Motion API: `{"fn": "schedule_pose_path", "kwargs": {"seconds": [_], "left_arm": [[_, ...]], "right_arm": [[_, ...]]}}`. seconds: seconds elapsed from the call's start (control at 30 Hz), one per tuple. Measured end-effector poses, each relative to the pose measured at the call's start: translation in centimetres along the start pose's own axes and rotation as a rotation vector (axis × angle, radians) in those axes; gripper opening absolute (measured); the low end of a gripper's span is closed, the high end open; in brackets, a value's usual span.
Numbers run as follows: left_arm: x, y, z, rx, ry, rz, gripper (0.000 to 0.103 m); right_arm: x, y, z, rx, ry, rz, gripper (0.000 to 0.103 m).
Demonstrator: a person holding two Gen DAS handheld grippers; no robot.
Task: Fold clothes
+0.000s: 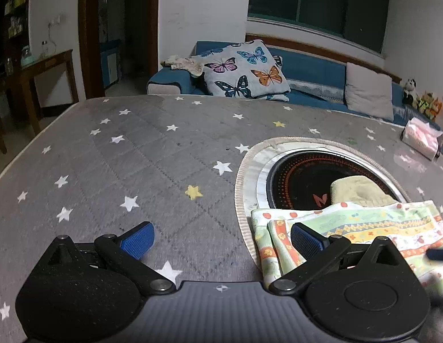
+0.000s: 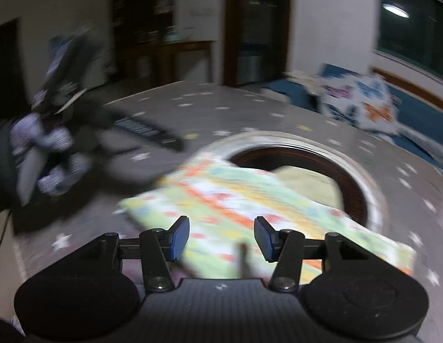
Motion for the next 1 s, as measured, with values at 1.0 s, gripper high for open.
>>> {"fn": "schedule_pose_path", "kwargs": {"seconds": [1.0], "left_arm": [[0.6,-2.0,2.1,-0.452,-0.437,-0.211,0.085]], "right_arm": [[1.9,0.5,-5.9,-0.128,0.029,0.062,0.013]]}}
Point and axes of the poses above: each gripper's, at about its wrist camera, not at the fingertips, and x roughly the way its jaws point, z to its right, y to its top, the point moved 4 cm from there along x, roughly the way its jaws point, and after that the axes turned 4 degrees about x, right-handed, at the moved point
